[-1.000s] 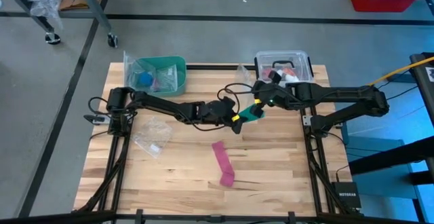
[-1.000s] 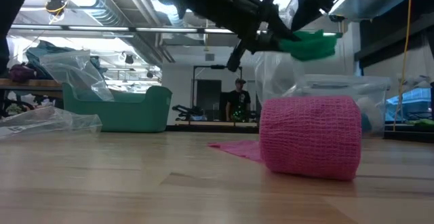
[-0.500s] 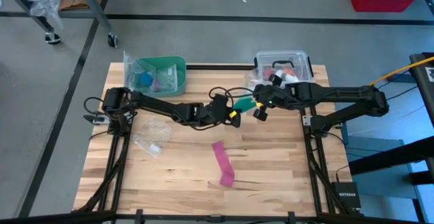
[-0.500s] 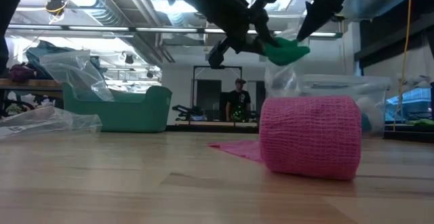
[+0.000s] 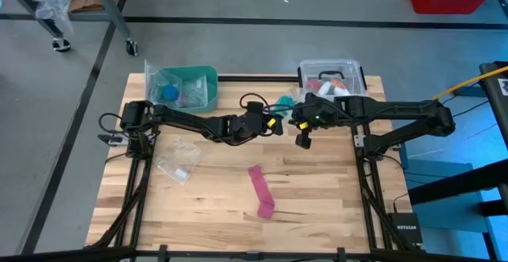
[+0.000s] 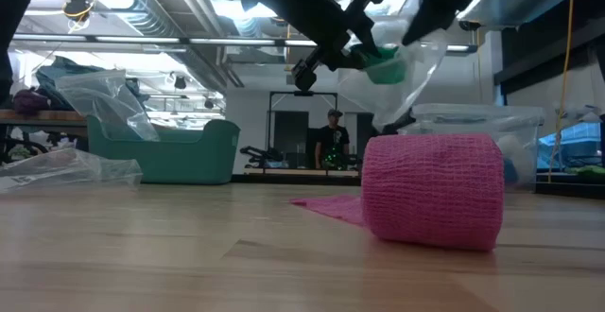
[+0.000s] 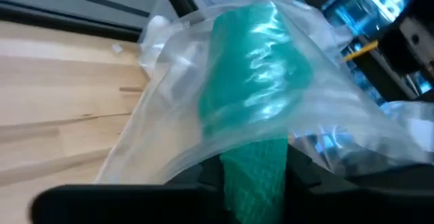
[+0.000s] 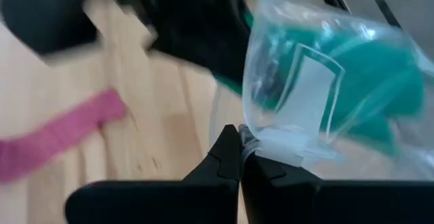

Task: Roll bandage
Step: Put the green bandage into the transparent zip bag

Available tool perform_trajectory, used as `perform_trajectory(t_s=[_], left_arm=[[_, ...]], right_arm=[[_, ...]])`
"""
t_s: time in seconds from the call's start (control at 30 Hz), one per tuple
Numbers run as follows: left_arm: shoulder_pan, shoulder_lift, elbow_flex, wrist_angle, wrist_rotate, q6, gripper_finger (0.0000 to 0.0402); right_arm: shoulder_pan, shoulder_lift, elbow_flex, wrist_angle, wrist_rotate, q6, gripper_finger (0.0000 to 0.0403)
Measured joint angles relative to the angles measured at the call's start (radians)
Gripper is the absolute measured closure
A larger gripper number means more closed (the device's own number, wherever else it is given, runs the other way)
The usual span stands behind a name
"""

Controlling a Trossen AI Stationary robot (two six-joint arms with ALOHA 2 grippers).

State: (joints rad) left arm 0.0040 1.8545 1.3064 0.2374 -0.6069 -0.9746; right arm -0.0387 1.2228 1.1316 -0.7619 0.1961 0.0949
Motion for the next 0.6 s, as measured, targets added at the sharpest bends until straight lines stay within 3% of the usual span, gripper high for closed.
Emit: perform_trajectory(t_s=[0.33, 0.5, 0.6], left_arm=[[-0.003, 0.0, 0.0, 0.015, 0.119, 0.145, 0.02], [0.002, -0.017, 0.0, 0.014, 0.25, 0.132, 0.017], [-0.003, -0.049, -0.001, -0.015, 0.271, 0.157, 0.017]], right_arm=[[0.0, 0.0, 0.0, 0.077, -0.09, -0.022, 0.0402], [0.0, -0.004, 0.0, 0.076, -0.166, -0.025, 0.0402], [0.0, -0.005, 0.001, 0.09, -0.202, -0.025, 0.0402]])
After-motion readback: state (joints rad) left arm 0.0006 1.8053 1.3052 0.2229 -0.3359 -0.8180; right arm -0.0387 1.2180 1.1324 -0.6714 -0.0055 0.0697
